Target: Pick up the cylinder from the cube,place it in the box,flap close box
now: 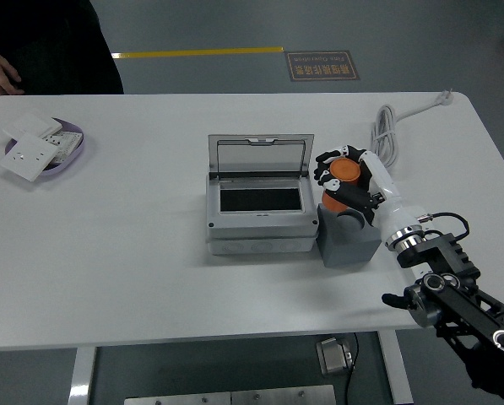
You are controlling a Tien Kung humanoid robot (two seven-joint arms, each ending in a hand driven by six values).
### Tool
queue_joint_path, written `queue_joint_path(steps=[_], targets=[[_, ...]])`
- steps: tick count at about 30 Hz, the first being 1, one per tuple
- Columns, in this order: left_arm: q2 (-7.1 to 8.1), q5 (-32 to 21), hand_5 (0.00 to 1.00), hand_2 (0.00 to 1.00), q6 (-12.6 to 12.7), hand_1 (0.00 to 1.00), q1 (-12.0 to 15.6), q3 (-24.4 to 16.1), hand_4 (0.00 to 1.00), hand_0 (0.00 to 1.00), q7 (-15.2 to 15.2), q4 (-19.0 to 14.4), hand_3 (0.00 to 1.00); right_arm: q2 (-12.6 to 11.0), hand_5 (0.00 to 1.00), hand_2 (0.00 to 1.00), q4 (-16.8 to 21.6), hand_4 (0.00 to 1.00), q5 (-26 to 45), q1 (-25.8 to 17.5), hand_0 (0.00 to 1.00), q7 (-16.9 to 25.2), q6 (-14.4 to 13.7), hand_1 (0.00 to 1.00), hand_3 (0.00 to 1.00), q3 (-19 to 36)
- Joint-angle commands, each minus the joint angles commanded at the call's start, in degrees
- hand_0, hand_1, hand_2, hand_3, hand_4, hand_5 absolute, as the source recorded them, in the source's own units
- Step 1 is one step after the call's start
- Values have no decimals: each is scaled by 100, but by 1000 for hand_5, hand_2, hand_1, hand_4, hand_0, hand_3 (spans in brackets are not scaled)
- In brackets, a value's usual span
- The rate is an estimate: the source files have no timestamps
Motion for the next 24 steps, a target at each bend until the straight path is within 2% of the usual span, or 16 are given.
queue_joint_path(steps=[4,5,10,11,16,17,24], targets=[[0,-106,116,580,-3,619,15,119,715,581,3,14,606,140,2,384,-35,2,-300,443,413,-265,-81,414,266,-474],[3,-115,116,580,-4,621,15,141,716,581,4,14,606,189,2,359,-66,2,-372,548,366,-350,-86,358,247,-579],[22,-116,116,580,-4,621,-2,146,716,581,0,10,606,477,2,359,-289,2,-941,1128,366,-900,-108,358,247,-1102],[25,-115,120,581,-4,621,-6,140,718,581,-1,8,606,533,2,334,-340,2,-1098,1267,229,-1047,-97,248,245,-1196],[30,-147,120,581,-8,621,-11,168,718,581,-1,8,606,723,2,334,-519,2,-1827,1776,229,-1670,-70,248,245,-1564],[31,-152,125,581,-8,621,-12,174,721,581,-1,8,607,751,2,324,-541,2,-1953,1846,162,-1770,-67,199,244,-1614],[38,-145,148,582,-8,625,-28,171,734,581,-4,4,607,906,2,328,-683,2,-2914,2259,167,-2424,215,192,246,-1945]])
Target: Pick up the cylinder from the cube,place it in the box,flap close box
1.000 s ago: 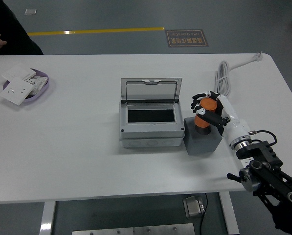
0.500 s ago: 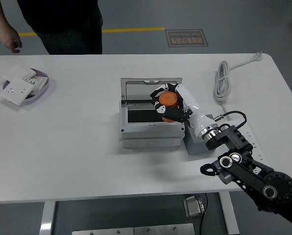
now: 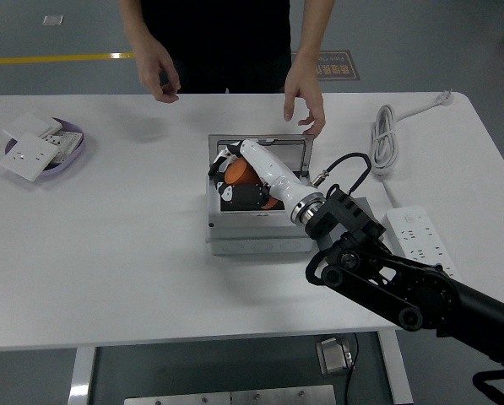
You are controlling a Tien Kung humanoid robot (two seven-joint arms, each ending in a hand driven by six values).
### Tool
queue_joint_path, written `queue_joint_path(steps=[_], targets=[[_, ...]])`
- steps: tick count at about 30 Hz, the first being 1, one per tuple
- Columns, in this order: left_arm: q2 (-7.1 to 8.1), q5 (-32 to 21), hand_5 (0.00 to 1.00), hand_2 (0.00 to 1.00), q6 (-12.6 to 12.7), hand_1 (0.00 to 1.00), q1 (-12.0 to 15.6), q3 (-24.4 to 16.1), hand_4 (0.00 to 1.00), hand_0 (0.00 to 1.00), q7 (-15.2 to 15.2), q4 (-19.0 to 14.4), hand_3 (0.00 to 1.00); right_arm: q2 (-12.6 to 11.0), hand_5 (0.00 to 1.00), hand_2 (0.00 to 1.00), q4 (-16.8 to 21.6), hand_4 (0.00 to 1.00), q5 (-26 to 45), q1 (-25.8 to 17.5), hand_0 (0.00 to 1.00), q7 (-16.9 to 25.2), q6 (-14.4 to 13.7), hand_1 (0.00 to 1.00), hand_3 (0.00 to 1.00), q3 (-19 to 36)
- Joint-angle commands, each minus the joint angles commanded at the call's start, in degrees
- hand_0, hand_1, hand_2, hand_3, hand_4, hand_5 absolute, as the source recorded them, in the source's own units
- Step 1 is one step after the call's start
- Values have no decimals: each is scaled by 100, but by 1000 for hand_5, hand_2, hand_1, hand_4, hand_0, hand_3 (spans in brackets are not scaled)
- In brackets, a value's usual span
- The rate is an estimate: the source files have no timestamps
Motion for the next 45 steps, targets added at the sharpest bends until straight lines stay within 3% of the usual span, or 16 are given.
queue_joint_path(steps=[10,11,16,17,22,23,28,29,34,35,37,40,41,45], targets=[[4,82,157,583,1,625,-47,-48,740,581,-3,-11,607,-17,2,330,-409,2,-1164,320,183,-125,554,196,252,-318],[4,91,159,583,1,625,-51,-54,741,581,-3,-12,608,-22,2,344,-452,2,-1243,332,254,-113,587,231,287,-326],[-1,95,159,583,0,625,-56,-45,741,581,-1,-11,608,-34,2,344,-650,2,-1501,331,254,-83,732,231,287,-329],[-1,92,160,583,0,625,-56,-40,741,581,-1,-10,608,-36,2,479,-669,268,-1520,324,522,-78,756,427,479,-331],[4,93,160,583,0,625,-53,-35,741,581,1,-7,608,-32,2,479,-741,268,-1674,287,522,-71,886,427,479,-355],[5,95,162,583,0,625,-55,-35,743,581,1,-7,608,-30,102,651,-749,595,-1712,283,804,-69,897,647,668,-358],[8,112,162,583,0,625,-69,-45,743,581,0,-10,608,-26,102,651,-791,595,-1951,269,804,-73,947,647,668,-361],[8,113,162,583,0,625,-70,-46,743,582,0,-10,608,-26,259,692,-799,614,-2004,267,900,-77,930,698,694,-364],[7,107,162,583,3,625,-76,-26,743,582,5,-13,608,-34,259,692,-851,614,-2355,243,900,-93,825,698,694,-364],[9,109,162,583,4,625,-78,-27,743,581,5,-14,608,-38,342,723,-854,804,-2385,237,953,-92,815,721,722,-366],[14,111,162,583,6,625,-86,-37,743,581,4,-16,608,-59,342,723,-840,804,-2365,218,953,-80,796,721,722,-367],[25,117,162,583,8,625,-96,-49,743,581,4,-19,608,-170,342,723,-701,804,-1979,159,953,14,747,721,722,-304],[27,119,162,583,9,626,-96,-54,743,581,3,-19,608,-235,428,723,-612,847,-1813,125,953,75,729,715,736,-244],[26,108,162,583,9,626,-87,-38,743,581,5,-16,608,-619,428,723,-134,847,-917,11,953,447,630,715,736,139]])
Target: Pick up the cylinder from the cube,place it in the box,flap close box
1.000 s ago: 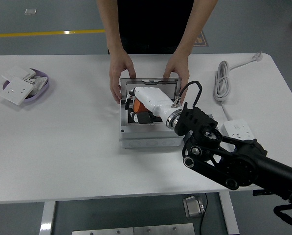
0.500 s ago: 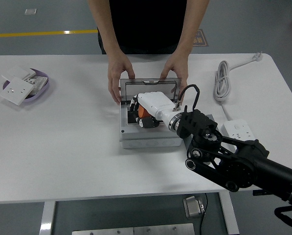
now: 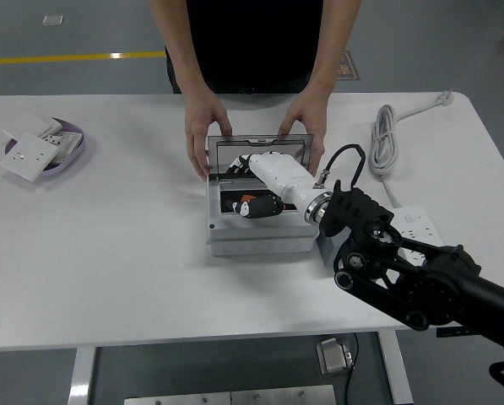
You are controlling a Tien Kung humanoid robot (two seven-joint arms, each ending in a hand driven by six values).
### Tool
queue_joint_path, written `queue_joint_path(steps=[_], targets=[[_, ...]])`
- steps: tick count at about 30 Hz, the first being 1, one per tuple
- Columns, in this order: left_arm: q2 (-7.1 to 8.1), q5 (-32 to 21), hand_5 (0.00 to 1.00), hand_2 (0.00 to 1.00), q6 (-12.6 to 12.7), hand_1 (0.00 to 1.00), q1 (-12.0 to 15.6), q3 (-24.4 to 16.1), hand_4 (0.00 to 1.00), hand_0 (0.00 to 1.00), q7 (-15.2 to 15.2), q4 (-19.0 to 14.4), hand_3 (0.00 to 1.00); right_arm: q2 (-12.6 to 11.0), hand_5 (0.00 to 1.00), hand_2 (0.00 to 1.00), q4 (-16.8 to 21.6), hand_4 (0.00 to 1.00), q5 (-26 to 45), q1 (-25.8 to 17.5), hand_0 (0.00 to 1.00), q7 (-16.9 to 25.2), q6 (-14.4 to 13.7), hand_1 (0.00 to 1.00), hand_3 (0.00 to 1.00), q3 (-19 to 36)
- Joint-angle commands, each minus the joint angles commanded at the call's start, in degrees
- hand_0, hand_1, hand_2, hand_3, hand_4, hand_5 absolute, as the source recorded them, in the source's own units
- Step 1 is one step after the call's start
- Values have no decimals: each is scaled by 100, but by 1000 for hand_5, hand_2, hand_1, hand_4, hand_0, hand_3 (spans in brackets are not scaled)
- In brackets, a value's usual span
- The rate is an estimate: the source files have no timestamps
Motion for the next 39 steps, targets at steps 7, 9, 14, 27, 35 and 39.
queue_joint_path(steps=[7,9,14,27,35,39], targets=[[3,-68,162,583,-2,626,13,98,743,581,1,13,607,-504,474,713,628,854,1519,308,927,188,-4,703,737,543],[10,-68,162,583,-1,626,7,104,742,581,-2,12,608,-554,474,706,602,844,1921,465,831,160,30,678,714,589],[18,-81,161,583,-2,626,-7,133,741,581,-5,11,607,-484,463,708,160,830,2655,836,694,151,97,668,728,452],[16,-111,160,583,-5,626,-43,233,741,581,-4,15,607,-134,444,696,-1368,801,3755,1484,570,393,216,642,727,-333],[-11,-118,160,583,-9,626,-32,255,741,581,-6,15,607,-271,445,692,-1253,794,3550,1331,539,364,195,632,724,-452],[-3,-90,159,583,-6,626,-19,213,741,582,-9,18,607,-509,442,689,-829,790,3213,1237,533,246,187,626,726,-373]])
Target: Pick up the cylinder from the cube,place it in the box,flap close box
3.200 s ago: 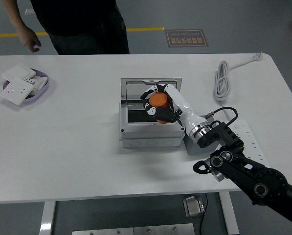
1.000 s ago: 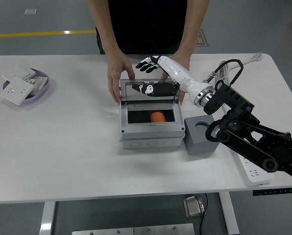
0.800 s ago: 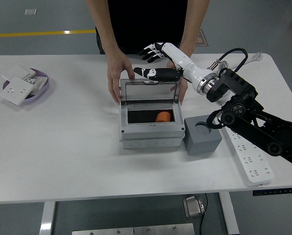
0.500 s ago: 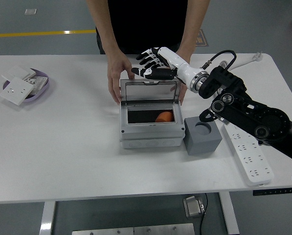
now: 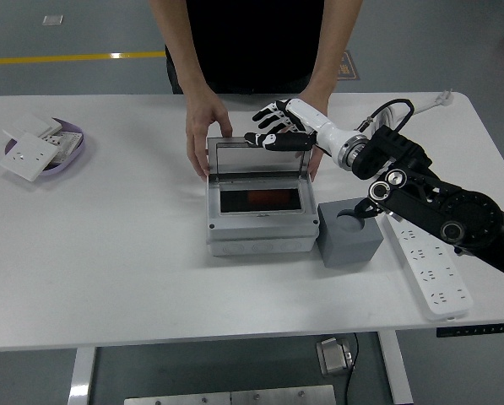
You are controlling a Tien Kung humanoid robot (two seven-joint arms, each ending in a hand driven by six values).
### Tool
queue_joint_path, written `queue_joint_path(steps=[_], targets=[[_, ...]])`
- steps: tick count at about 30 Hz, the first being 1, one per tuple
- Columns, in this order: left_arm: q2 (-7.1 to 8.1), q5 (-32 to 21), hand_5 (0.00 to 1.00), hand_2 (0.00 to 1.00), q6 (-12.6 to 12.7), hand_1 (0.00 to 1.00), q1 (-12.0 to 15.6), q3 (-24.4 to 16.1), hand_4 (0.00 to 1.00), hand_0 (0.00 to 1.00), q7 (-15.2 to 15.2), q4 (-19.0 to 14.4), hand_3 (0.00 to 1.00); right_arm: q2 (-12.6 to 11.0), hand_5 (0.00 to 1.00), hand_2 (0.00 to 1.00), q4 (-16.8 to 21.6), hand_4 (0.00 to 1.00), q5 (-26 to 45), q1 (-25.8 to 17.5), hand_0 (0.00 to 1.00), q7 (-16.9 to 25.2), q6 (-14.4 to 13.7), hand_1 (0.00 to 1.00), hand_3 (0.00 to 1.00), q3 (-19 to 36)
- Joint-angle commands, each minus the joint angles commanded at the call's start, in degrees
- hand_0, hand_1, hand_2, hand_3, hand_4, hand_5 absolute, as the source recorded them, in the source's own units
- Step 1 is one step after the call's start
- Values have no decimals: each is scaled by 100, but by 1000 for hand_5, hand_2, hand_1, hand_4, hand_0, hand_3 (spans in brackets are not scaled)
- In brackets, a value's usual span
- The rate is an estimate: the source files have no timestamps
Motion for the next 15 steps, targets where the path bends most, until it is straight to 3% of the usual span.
queue_joint_path(steps=[7,15], targets=[[22,20,160,584,3,625,11,-35,741,581,-1,2,607,-401,442,676,821,788,-739,-43,505,-279,29,620,721,-141],[26,25,160,583,3,625,12,-37,741,582,-4,3,607,-488,446,675,1274,786,-1307,-228,484,-446,33,619,722,-472]])
